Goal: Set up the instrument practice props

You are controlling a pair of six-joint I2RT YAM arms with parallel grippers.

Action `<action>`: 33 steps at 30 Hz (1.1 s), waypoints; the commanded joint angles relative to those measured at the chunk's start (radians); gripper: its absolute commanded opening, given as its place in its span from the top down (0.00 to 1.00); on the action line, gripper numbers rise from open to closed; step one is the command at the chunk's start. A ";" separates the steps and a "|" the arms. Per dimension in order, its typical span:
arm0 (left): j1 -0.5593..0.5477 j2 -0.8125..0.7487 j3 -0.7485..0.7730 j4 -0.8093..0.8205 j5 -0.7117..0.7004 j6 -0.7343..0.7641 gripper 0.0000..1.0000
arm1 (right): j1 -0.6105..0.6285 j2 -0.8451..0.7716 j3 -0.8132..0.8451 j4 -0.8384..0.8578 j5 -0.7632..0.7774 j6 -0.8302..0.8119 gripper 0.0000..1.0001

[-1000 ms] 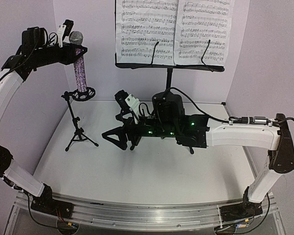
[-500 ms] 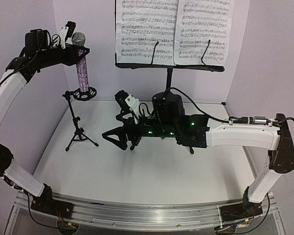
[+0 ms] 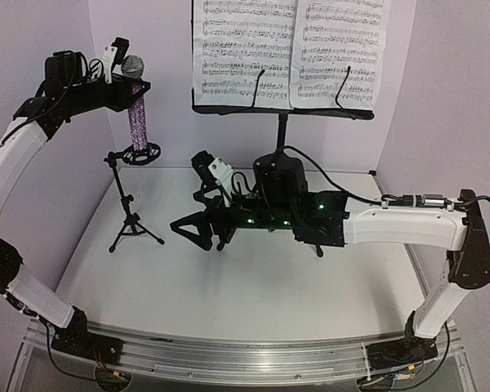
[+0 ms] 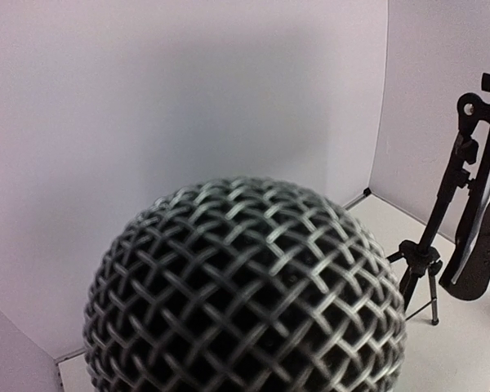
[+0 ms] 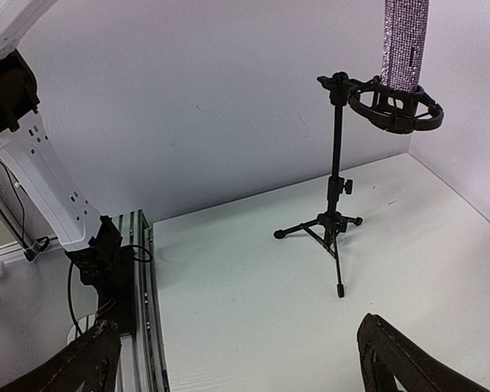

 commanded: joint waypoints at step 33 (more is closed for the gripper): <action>0.026 -0.187 -0.610 0.303 0.070 -0.073 1.00 | 0.005 -0.049 0.004 -0.007 0.001 -0.007 0.02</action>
